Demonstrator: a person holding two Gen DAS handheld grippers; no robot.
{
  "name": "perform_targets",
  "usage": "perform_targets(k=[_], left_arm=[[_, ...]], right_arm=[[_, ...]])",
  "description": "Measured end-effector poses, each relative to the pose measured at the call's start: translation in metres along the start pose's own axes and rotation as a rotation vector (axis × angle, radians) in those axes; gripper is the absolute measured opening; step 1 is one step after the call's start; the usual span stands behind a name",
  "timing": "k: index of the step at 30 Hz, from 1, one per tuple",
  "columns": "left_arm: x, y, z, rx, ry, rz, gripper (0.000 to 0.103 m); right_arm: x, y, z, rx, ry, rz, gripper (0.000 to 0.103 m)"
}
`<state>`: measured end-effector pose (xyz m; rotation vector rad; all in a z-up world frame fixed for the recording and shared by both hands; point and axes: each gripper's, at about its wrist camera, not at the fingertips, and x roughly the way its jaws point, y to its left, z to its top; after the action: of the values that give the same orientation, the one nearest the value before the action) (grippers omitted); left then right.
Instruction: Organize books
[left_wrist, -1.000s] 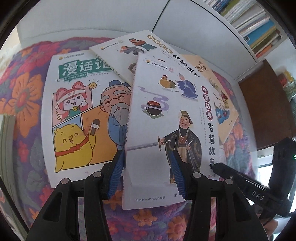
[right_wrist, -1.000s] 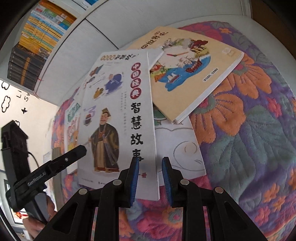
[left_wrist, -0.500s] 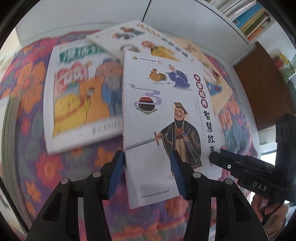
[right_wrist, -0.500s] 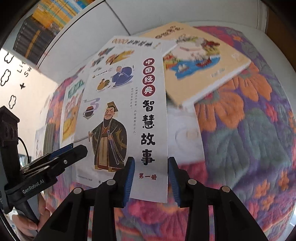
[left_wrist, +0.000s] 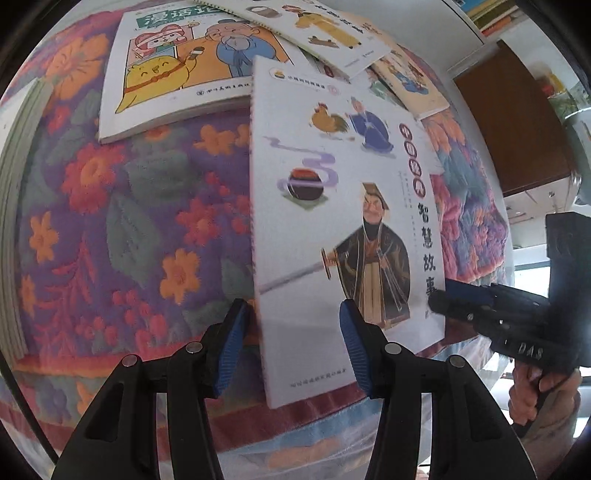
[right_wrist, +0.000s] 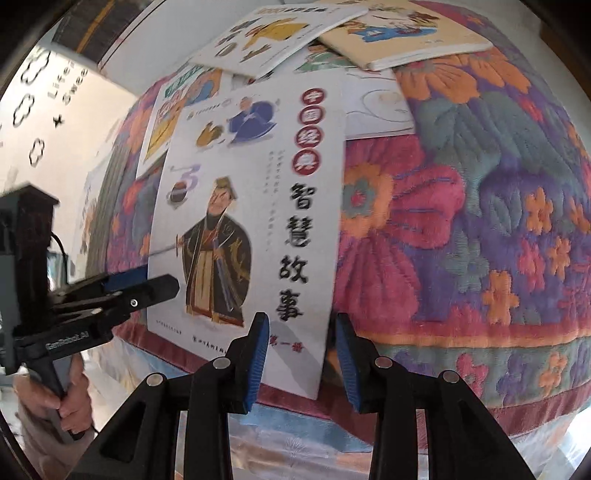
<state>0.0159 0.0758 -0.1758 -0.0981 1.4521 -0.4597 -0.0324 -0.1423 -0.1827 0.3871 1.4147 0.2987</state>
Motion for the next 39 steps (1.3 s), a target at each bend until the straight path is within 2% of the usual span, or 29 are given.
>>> perform_targets(k=[3,8,12,15,18,27,34,39], left_arm=[[0.000,0.007,0.008,-0.007,0.005,-0.022,0.048],[0.002,0.026,0.020,-0.089,0.001,-0.138,0.048],[0.004,0.033,0.030,-0.122,0.010,-0.191,0.048],[0.005,0.032,0.037,-0.114,0.004,-0.201,0.050],[0.007,0.026,0.044,-0.092,-0.011,-0.211,0.057],[0.010,0.011,0.056,0.007,-0.022,-0.125,0.057],[0.009,0.021,0.061,-0.064,-0.053,-0.187,0.057],[0.006,0.024,0.059,-0.061,-0.071,-0.193,0.057]], right_arm=[[-0.007,-0.017,0.004,0.016,-0.023,-0.005,0.036],[-0.010,-0.037,0.013,0.054,-0.056,0.077,0.036],[-0.010,-0.046,0.023,0.067,-0.069,0.120,0.036],[-0.009,-0.046,0.030,0.075,-0.071,0.154,0.036],[-0.003,-0.036,0.037,0.066,-0.075,0.163,0.036],[0.008,-0.036,0.061,0.087,-0.083,0.239,0.036],[0.009,-0.040,0.063,0.117,-0.121,0.272,0.036],[0.007,-0.036,0.063,0.075,-0.135,0.243,0.036]])
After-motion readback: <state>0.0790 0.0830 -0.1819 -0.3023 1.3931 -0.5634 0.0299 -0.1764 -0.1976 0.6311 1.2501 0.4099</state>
